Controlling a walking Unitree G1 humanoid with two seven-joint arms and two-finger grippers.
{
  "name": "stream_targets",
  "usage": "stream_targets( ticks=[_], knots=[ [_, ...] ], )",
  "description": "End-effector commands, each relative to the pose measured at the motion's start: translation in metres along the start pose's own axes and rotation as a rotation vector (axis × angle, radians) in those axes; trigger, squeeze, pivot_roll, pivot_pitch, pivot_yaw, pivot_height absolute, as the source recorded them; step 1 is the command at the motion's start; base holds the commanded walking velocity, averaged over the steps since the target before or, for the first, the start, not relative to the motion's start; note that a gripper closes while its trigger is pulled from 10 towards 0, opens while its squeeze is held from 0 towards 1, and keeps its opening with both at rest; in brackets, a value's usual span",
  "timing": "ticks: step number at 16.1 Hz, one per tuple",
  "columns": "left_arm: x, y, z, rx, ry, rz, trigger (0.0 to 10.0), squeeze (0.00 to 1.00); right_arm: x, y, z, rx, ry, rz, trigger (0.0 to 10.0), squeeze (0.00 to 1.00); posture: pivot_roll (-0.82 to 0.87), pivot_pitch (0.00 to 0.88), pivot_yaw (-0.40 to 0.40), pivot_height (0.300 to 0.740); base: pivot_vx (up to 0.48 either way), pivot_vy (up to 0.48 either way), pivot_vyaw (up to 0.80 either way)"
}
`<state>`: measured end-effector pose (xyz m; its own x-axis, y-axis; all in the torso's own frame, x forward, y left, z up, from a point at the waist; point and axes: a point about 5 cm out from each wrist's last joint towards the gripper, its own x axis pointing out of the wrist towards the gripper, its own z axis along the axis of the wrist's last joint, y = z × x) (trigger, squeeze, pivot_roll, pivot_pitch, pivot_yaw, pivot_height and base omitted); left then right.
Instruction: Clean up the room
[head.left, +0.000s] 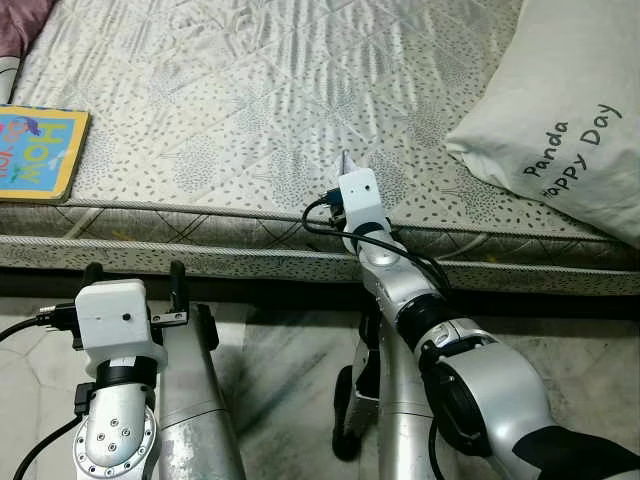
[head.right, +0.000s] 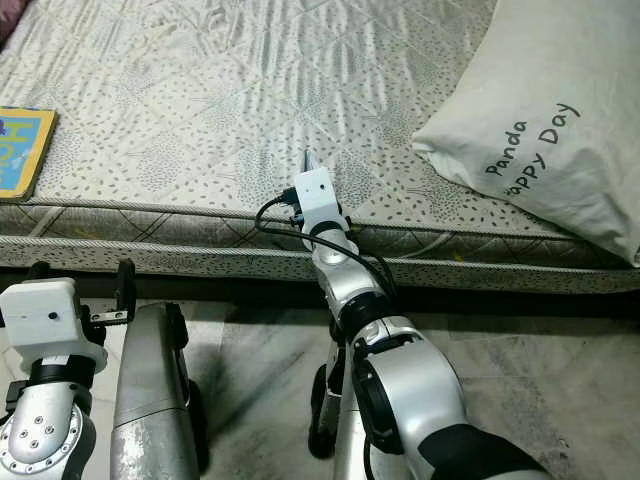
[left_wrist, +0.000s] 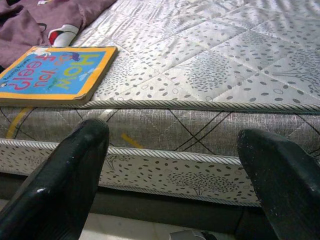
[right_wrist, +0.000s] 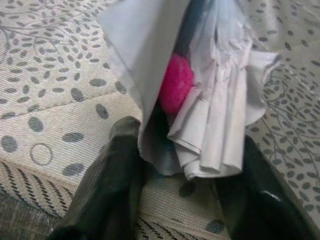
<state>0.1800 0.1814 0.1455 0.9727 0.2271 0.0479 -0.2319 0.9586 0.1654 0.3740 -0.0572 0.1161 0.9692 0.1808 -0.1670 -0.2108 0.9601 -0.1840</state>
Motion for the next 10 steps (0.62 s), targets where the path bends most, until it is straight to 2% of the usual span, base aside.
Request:
stream_targets(
  ticks=[1,10],
  knots=[
    [-0.0021,0.0013,-0.0056,0.015,0.034,0.003,10.0,0.00,-0.0010,-0.0039,-0.0078,0.020,0.034,-0.024,0.0,0.00,0.24,0.280,-0.090,0.496,0.000,0.000,0.00],
    [0.0025,-0.0014,-0.0072,0.008,0.033,-0.005,10.0,0.00,-0.0008,-0.0085,-0.0066,0.073,0.010,0.002,0.0,0.00,0.23,0.255,-0.086,0.496,0.000,0.000,0.00]
  ],
)
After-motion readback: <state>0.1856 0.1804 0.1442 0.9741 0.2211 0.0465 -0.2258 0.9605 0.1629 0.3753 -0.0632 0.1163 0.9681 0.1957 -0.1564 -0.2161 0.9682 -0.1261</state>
